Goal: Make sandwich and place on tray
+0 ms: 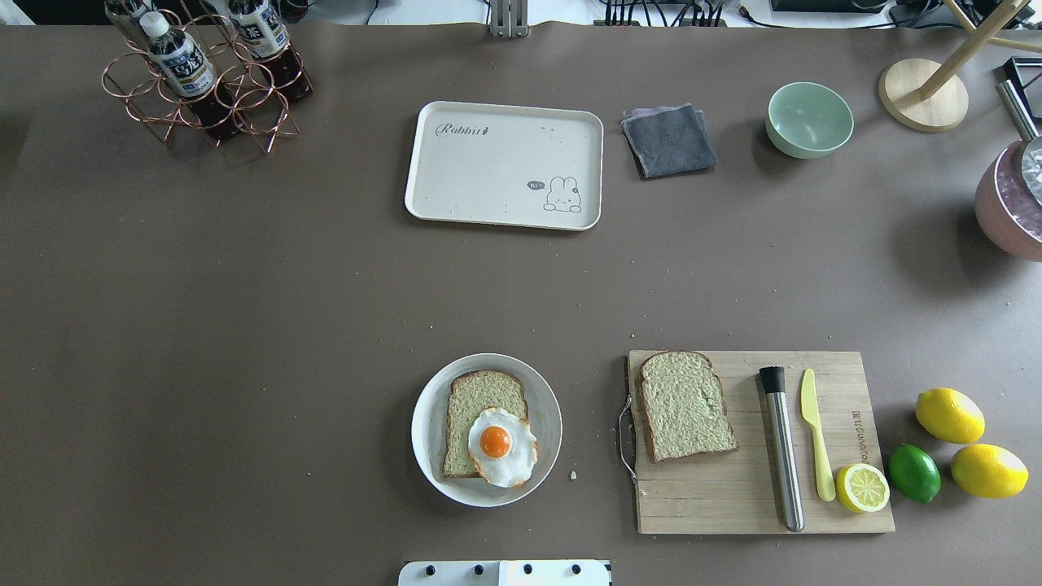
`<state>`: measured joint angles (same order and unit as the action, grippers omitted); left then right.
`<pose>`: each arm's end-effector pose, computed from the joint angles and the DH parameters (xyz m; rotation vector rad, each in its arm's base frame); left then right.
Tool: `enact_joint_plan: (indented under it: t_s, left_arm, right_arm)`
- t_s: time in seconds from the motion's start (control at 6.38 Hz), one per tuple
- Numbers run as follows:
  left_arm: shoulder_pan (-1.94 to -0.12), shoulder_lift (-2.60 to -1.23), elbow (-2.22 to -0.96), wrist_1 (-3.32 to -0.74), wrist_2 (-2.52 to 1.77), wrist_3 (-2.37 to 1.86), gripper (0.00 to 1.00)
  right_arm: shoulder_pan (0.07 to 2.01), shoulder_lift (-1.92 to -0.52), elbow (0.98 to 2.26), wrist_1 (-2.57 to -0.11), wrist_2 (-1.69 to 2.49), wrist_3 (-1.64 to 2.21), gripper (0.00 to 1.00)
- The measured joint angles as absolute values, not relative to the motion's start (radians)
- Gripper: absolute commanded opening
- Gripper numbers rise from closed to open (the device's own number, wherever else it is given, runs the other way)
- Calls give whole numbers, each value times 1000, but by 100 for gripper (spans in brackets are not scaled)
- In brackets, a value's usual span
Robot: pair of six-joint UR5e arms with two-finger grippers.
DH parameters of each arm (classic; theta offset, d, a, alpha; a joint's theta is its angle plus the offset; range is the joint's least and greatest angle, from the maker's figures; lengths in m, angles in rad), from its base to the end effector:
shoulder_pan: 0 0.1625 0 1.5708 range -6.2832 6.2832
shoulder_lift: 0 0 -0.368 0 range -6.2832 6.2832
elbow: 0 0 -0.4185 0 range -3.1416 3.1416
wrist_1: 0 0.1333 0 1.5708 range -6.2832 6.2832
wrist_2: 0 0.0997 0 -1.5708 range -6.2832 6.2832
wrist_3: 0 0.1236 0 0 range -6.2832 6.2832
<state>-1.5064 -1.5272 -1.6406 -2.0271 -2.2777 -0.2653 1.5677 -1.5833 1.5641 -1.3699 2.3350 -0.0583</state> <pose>-0.0185 -0.5365 0.5562 0.3417 0.7584 -0.0187 0.0461 -0.5281 0.6083 0.1938 -0.7574 -0.1277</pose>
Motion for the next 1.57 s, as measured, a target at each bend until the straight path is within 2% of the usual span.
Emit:
enact_joint_plan:
  t_s: [1.57]
  left_arm:
    - [-1506,-1549,-1616,-2023,-2284,-278,98]
  right_arm:
    - [1565,-1576,1545,-1371,2335,-58,100]
